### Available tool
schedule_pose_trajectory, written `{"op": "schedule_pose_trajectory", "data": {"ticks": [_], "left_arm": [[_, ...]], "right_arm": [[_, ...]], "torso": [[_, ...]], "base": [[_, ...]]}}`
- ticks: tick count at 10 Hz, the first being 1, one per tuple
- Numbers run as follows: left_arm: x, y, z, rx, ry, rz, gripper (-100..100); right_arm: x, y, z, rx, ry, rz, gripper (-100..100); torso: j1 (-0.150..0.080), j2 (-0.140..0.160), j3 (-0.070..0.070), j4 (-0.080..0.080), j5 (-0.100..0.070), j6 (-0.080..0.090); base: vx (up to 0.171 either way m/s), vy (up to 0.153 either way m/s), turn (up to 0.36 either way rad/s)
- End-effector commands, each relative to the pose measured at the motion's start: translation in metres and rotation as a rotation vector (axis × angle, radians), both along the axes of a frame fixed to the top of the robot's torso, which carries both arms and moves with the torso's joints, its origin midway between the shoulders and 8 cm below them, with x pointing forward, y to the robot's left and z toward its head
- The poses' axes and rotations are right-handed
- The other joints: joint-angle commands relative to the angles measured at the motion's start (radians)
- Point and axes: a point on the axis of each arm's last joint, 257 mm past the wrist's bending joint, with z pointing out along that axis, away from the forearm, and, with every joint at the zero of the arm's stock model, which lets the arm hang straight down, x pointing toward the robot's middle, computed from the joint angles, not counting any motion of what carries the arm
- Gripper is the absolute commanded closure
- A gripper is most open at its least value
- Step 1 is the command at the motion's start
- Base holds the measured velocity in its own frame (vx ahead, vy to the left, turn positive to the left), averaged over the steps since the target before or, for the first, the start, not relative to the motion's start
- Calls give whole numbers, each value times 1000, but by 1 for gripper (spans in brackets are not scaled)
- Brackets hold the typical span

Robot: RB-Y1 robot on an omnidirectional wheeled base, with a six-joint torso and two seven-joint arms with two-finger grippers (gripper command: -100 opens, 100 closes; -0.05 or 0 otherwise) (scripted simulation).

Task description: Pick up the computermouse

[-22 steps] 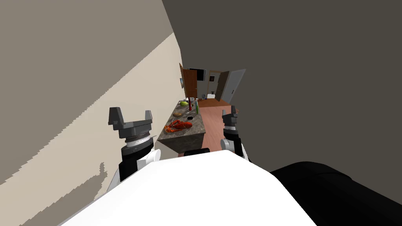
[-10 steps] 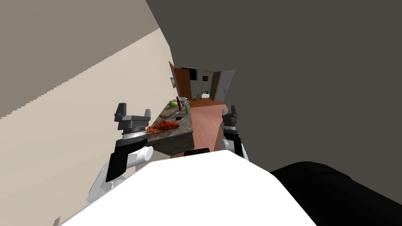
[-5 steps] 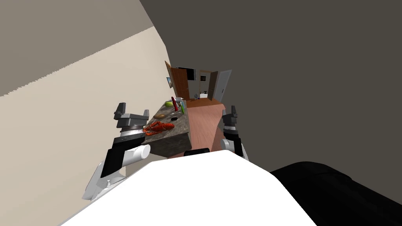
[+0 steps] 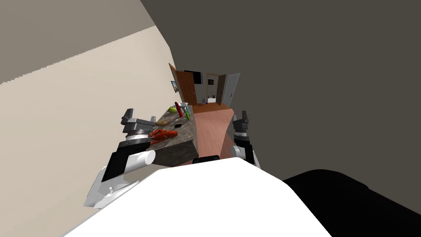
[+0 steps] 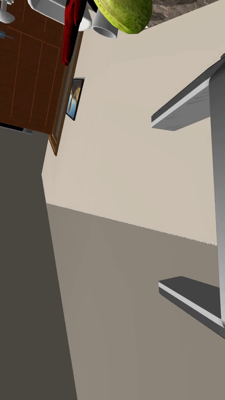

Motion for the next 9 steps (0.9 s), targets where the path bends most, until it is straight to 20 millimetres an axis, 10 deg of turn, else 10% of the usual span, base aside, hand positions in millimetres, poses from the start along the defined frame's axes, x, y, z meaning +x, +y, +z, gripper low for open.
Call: {"op": "schedule_pose_trajectory", "data": {"ticks": [1, 9], "left_arm": [[6, 8, -10, -22, 42, 10, -100], [27, 53, -49, -115, 214, 67, -100]], "right_arm": [[0, 0, 0, 0, 0, 0, 0], [0, 0, 0, 0, 0, 0, 0]], "torso": [[0, 0, 0, 0, 0, 0], [0, -1, -1, 0, 0, 0]], "base": [[21, -84, -46], [32, -73, -40]]}}
